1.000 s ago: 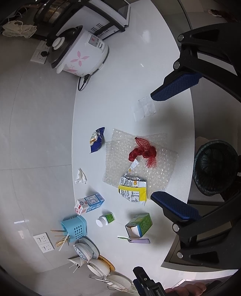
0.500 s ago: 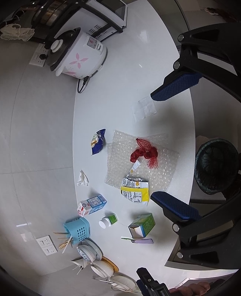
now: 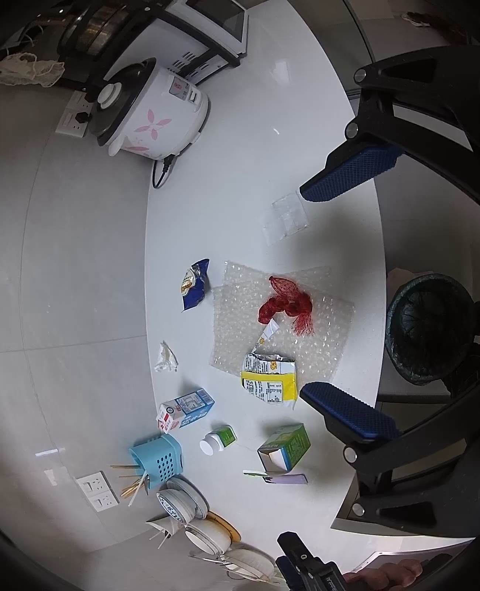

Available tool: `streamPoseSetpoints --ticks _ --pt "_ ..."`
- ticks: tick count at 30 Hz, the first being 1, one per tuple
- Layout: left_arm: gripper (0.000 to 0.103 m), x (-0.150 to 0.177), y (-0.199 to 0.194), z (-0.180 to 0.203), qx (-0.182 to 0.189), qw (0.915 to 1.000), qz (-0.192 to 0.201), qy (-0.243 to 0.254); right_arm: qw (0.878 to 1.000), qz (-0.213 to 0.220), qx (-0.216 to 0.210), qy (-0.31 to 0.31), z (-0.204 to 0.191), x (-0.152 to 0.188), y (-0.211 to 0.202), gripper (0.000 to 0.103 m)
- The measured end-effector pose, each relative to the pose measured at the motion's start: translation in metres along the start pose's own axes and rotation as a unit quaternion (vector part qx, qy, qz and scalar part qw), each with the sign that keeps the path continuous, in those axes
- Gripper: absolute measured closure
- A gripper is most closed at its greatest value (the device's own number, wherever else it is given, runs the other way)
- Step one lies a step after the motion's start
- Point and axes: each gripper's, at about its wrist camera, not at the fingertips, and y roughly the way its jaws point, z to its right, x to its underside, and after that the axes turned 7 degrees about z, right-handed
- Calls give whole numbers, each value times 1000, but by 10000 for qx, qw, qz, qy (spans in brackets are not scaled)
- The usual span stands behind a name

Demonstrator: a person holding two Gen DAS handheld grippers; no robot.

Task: Collect trash

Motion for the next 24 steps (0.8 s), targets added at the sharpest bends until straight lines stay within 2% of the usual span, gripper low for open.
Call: streamPoseSetpoints --ticks 24 --pt "6 3 1 0 12 10000 -37 30 10000 -40 2 56 0 3 2 9"
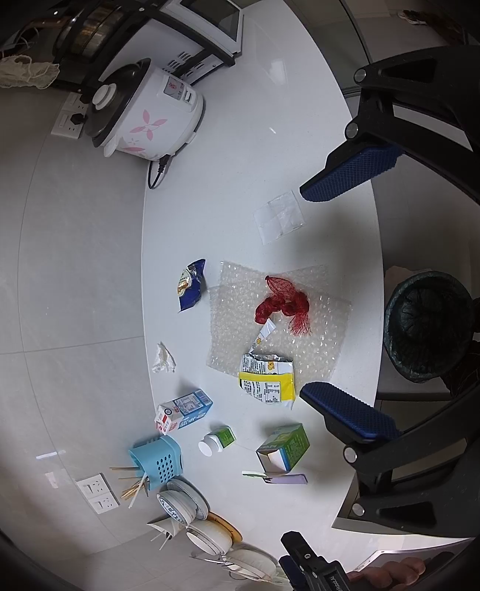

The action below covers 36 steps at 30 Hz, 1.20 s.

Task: Collect trash

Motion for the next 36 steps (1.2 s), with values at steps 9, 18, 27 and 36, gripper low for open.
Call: streamPoseSetpoints --ticks 9,18,27,36 --pt "6 -2 6 -5 10 10000 -86 -25 10000 -29 6 -14 -3 -3 5 9" --pt "6 -5 38 -54 -316 9986 -312 -299 9996 -239 -33 -167 -20 -6 39 9" --pt "6 6 83 -112 -584 9942 -734 -528 9979 -520 15 -387 -40 -7 83 10" --pt "6 7 140 -133 -640 9897 -1157 -540 9951 -879 154 -435 -31 -5 130 21"
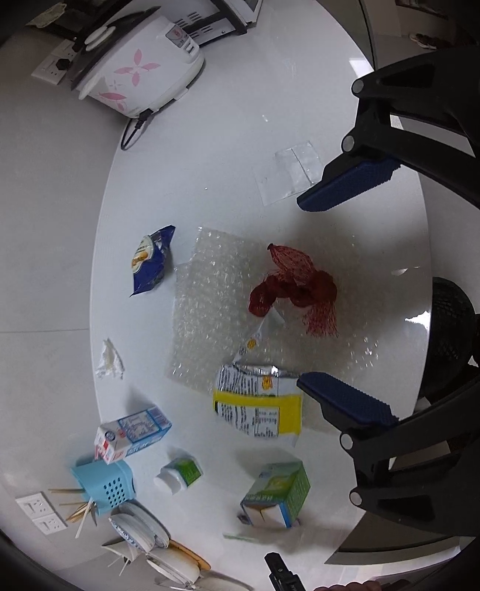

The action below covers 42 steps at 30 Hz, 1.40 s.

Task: Collect trash
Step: 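Grasp the red mesh bag with the right gripper while the left gripper grasps the purple strip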

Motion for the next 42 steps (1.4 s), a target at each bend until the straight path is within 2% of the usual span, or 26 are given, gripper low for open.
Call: streamPoseSetpoints --ticks 7,12,17,23,29,32,35,37,42 --pt "6 -9 36 1 57 9996 -277 11 9994 -330 81 104 14 -1 31 29" --pt "6 -10 54 6 83 9990 -428 58 9982 -582 114 99 15 0 53 39" --pt "9 -11 66 10 53 9985 -545 52 9969 -774 81 131 14 -1 67 46" --pt "19 -12 74 17 83 9978 -662 22 9956 -916 29 189 11 -1 78 55" --pt "32 -14 75 25 67 9976 -684 61 9944 -1036 4 222 11 2 86 67" --pt "42 -16 75 29 7 9975 -711 64 9941 -1053 -28 245 12 3 88 71" --pt "60 -17 73 31 -96 9969 -771 91 9940 -1054 -23 289 15 3 87 76" --pt "79 -18 72 35 -159 9966 -797 105 9940 -1048 -2 318 16 3 87 79" --pt "90 -20 72 33 -85 9957 -918 16 9942 -1012 20 352 21 4 86 84"
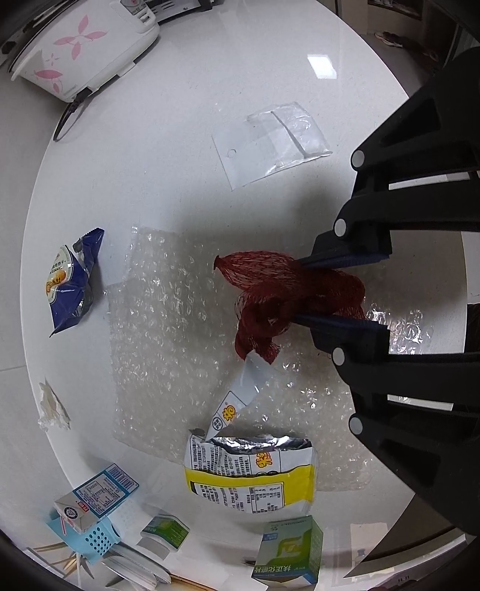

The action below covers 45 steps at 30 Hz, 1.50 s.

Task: Collect trash
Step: 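Grasp the red mesh bag with the right gripper while the left gripper grasps the purple strip, then carry the red mesh bag and purple strip down toward the black wastebasket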

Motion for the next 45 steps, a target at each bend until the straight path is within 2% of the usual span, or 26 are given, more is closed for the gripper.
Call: streamPoseSetpoints --ticks 7,26,45 --pt "93 3 -9 -3 123 9997 208 89 9999 102 29 72 2 1 -8 85" --pt "93 17 -65 0 313 9964 747 245 9991 398 96 117 12 17 -42 85" --pt "93 44 -130 29 476 9894 1315 386 9934 1133 -89 145 11 32 -106 84"
